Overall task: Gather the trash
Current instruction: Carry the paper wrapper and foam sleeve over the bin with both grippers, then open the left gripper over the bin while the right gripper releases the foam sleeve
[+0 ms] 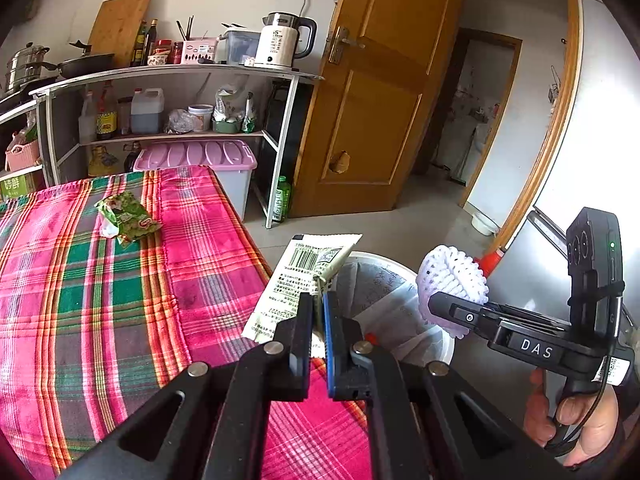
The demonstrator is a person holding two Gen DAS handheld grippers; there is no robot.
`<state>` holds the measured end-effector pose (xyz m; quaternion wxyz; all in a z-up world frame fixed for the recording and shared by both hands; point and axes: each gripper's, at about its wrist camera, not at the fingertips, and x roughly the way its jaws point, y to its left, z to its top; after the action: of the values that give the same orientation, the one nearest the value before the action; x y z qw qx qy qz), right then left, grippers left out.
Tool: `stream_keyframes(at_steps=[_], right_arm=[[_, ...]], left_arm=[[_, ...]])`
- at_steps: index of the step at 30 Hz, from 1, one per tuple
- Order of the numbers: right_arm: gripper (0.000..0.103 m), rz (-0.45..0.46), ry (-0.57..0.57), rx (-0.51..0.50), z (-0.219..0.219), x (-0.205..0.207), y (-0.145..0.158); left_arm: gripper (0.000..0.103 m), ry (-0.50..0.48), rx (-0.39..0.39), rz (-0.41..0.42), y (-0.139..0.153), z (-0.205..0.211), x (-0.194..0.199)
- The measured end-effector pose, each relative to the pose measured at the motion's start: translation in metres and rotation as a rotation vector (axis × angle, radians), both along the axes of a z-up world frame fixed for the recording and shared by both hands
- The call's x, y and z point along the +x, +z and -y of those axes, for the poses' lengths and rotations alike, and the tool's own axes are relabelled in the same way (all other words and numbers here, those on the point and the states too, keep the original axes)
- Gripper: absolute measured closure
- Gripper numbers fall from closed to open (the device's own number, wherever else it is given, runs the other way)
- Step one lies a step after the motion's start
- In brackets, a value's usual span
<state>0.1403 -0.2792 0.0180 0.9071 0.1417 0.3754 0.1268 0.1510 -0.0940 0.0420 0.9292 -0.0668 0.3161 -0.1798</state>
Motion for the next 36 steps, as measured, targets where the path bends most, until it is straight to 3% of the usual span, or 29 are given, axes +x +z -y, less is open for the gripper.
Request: stream_keyframes(at_steps=[20,28,36], right_arm=[[0.071,-0.083,-0.092,-0.018,0.047,0.022,-0.037],[0.067,-0.126,-0.123,-0.033,0.054,0.036,-0.053],[0.063,-0.130,-0.135,-0.037,0.058,0.036,-0.055]], left_arm=[[0.097,-0.112,0.020,-0.096,-0.035,0.061,0.044],[0.097,-0.113,0.021,-0.162,-0.053,0.073,0.062],[0.096,-0.108,0.013,-0.176,-0.057,0.074,0.065]])
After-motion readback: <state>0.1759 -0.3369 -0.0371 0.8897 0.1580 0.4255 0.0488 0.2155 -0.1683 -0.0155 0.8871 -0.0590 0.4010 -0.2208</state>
